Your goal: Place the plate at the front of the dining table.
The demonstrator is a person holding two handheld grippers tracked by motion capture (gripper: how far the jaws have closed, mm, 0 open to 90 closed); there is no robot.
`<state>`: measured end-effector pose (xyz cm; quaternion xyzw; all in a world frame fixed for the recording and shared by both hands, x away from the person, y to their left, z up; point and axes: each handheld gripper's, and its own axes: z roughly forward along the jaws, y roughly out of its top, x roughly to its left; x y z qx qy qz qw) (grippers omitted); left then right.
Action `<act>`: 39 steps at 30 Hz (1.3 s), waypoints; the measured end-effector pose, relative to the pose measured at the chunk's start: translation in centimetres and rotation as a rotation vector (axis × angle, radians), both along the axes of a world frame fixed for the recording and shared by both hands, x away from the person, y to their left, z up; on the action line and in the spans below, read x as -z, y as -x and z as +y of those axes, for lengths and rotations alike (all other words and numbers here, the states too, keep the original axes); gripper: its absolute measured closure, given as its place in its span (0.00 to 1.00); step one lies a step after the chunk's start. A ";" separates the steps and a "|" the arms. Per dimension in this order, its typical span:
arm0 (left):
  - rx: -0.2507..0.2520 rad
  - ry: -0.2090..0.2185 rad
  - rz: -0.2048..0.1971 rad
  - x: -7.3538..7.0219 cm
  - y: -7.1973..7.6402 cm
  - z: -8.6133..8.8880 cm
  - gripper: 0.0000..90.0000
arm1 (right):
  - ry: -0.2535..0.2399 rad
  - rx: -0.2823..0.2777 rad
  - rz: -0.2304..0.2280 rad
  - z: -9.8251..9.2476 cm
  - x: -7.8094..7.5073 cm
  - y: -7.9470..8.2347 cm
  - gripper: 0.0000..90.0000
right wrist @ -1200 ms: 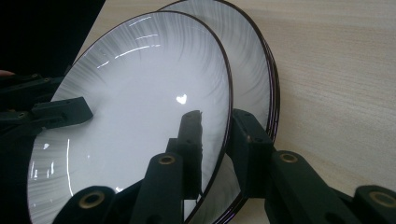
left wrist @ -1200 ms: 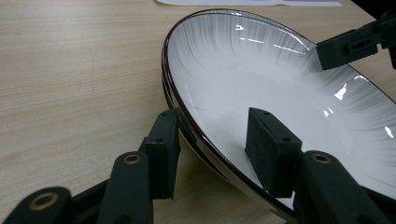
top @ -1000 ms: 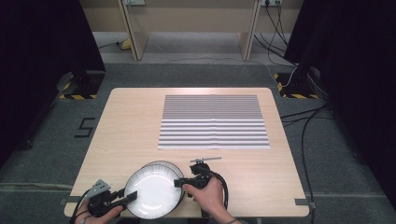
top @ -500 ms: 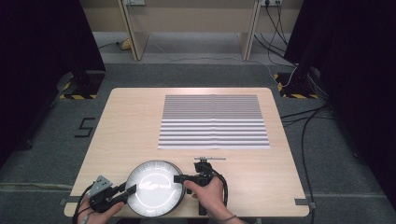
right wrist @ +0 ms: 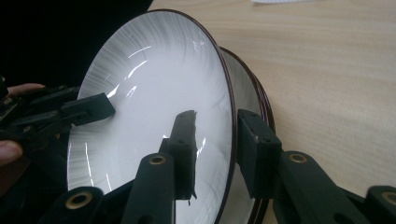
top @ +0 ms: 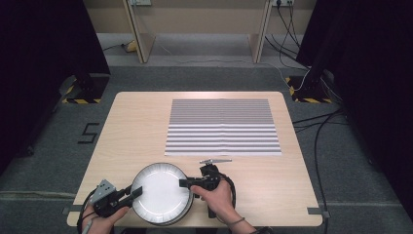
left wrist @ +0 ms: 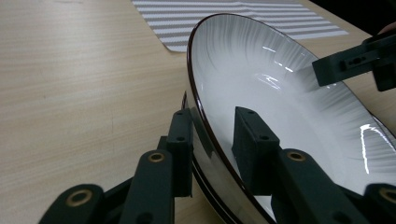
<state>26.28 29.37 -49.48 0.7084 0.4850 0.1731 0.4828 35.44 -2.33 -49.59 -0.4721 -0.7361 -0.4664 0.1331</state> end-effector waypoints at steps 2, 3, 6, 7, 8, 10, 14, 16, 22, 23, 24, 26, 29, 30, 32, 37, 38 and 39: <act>0.006 0.001 -0.019 -0.1 0.0 0.0 0.76 | -0.018 0.000 0.004 0.0 0.1 -0.1 0.73; 0.010 0.000 -0.025 0.0 0.0 0.0 0.76 | -0.027 -0.019 -0.003 0.0 0.2 -0.4 0.72; 0.013 0.008 -0.026 0.3 -0.1 0.2 0.76 | -0.047 -0.035 0.004 -0.1 0.2 -0.6 0.68; 0.013 0.007 -0.025 0.3 -0.1 0.2 0.76 | -0.049 -0.039 0.003 0.0 0.2 -0.6 0.68; 0.011 0.004 -0.024 0.3 -0.1 0.2 0.76 | -0.050 -0.042 0.005 -0.1 0.2 -0.7 0.67; 0.005 -0.005 -0.022 0.4 -0.1 0.1 0.76 | -0.051 -0.040 0.003 0.0 0.2 -0.7 0.68; 0.003 -0.012 -0.025 0.3 -0.2 0.0 0.77 | -0.063 -0.026 -0.001 -0.1 0.4 -0.7 0.71; 0.002 -0.016 -0.028 0.2 -0.2 0.0 0.77 | -0.064 -0.025 0.002 -0.1 0.5 -0.8 0.71; -0.006 -0.023 -0.041 0.1 -0.6 0.0 0.77 | -0.045 -0.030 -0.011 0.3 0.5 -1.4 0.76; -0.006 -0.024 -0.041 0.1 -0.6 0.0 0.77 | -0.022 -0.027 -0.029 0.4 0.5 -1.5 0.85; -0.006 -0.022 -0.040 0.1 -0.8 0.1 0.77 | -0.006 -0.020 -0.031 0.5 0.5 -1.5 0.90; -0.007 -0.023 -0.041 0.2 -0.9 0.1 0.78 | 0.009 -0.013 -0.035 0.5 0.6 -1.6 0.93; -0.015 -0.018 -0.042 0.4 -1.0 0.1 0.78 | -0.005 0.022 -0.006 0.5 0.6 -1.5 0.94; -0.015 -0.018 -0.042 0.4 -1.0 0.1 0.78 | -0.005 0.022 -0.006 0.5 0.6 -1.5 0.94; -0.013 -0.017 -0.047 0.6 -1.0 0.1 0.78 | -0.010 0.054 0.000 0.5 0.5 -1.3 0.95; -0.014 -0.018 -0.052 0.8 -1.0 -0.1 0.77 | -0.002 0.078 -0.026 0.5 0.1 -1.0 0.95; -0.014 -0.011 -0.052 0.8 -1.0 -0.1 0.74 | -0.004 0.087 -0.015 0.5 0.0 -0.9 0.94; -0.014 -0.011 -0.052 0.8 -1.0 -0.1 0.73 | -0.004 0.087 -0.015 0.5 0.0 -0.9 0.94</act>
